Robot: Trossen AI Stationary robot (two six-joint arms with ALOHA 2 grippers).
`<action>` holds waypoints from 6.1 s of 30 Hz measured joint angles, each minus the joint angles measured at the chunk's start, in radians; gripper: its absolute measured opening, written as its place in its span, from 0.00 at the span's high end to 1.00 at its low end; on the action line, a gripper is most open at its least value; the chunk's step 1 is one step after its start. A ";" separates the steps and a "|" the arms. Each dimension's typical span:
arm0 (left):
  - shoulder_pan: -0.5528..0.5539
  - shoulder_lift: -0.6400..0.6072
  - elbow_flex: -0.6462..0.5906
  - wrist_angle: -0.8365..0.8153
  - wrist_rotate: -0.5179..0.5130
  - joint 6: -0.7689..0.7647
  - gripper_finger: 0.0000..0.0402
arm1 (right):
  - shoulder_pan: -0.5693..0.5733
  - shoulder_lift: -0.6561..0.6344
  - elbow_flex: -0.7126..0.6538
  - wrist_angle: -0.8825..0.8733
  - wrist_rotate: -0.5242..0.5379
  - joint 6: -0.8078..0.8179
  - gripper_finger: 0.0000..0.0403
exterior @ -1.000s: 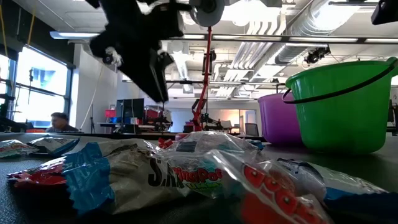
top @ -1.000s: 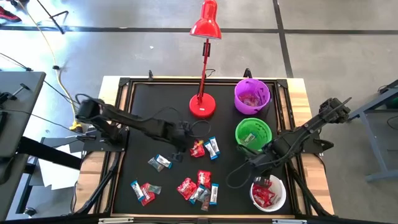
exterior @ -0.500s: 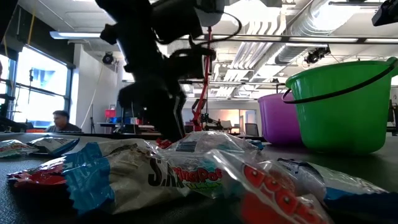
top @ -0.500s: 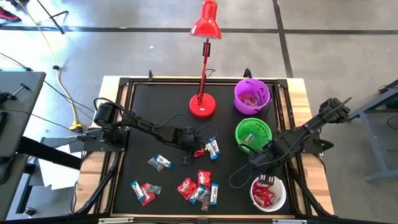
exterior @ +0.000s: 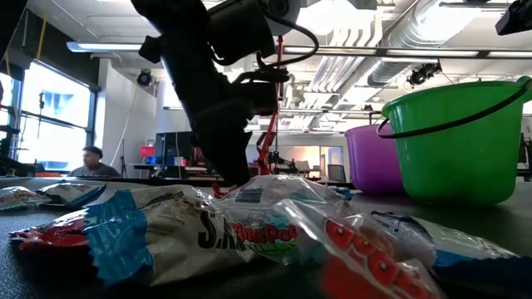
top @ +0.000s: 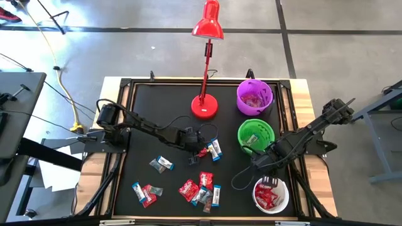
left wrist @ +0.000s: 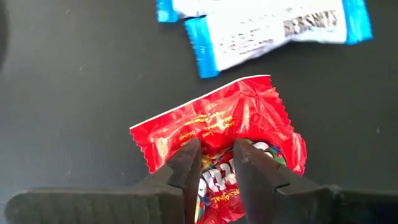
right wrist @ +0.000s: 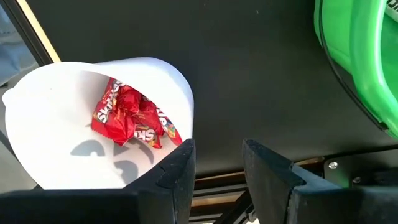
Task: Organize candy in baskets
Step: Put the red candy into the white bucket
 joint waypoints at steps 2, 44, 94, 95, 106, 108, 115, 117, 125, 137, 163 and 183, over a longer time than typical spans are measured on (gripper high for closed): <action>0.000 0.001 0.000 -0.003 -0.005 -0.044 0.83 | 0.000 0.000 0.000 0.000 0.001 0.000 0.69; -0.002 -0.357 0.234 -0.014 -0.379 -0.185 1.00 | -0.276 0.000 0.178 0.239 0.674 -0.028 0.69; -0.122 -0.377 0.312 0.133 -0.901 -0.057 1.00 | -0.308 0.023 0.340 0.679 0.967 0.044 0.69; -0.122 -0.377 0.312 0.137 -0.901 -0.050 1.00 | -0.309 0.024 0.340 0.691 0.968 0.044 0.69; -0.160 -0.377 0.312 0.188 -0.899 -0.047 1.00 | -0.329 0.032 0.340 0.752 0.947 0.028 0.69; -0.168 -0.377 0.312 0.201 -0.898 -0.045 1.00 | -0.334 0.035 0.340 0.773 0.946 0.028 0.69; -0.187 -0.377 0.312 0.252 -0.897 0.005 1.00 | -0.343 0.059 0.340 0.828 0.894 0.025 0.69; -0.191 -0.377 0.313 0.266 -0.899 0.028 1.00 | -0.347 0.063 0.340 0.837 0.884 0.019 0.69; -0.212 -0.377 0.313 0.270 -0.903 0.051 1.00 | -0.347 0.072 0.340 0.858 0.904 -0.042 0.81; -0.222 -0.377 0.313 0.267 -0.825 0.119 0.99 | -0.348 0.072 0.340 0.876 0.925 -0.138 0.99; -0.283 -0.540 0.312 -0.371 -0.815 -0.342 0.88 | 0.108 0.007 0.340 -0.017 0.054 0.634 0.99; -0.276 -0.540 0.312 -0.369 -0.794 -0.477 0.88 | 0.304 0.007 0.340 -0.034 0.146 0.688 0.78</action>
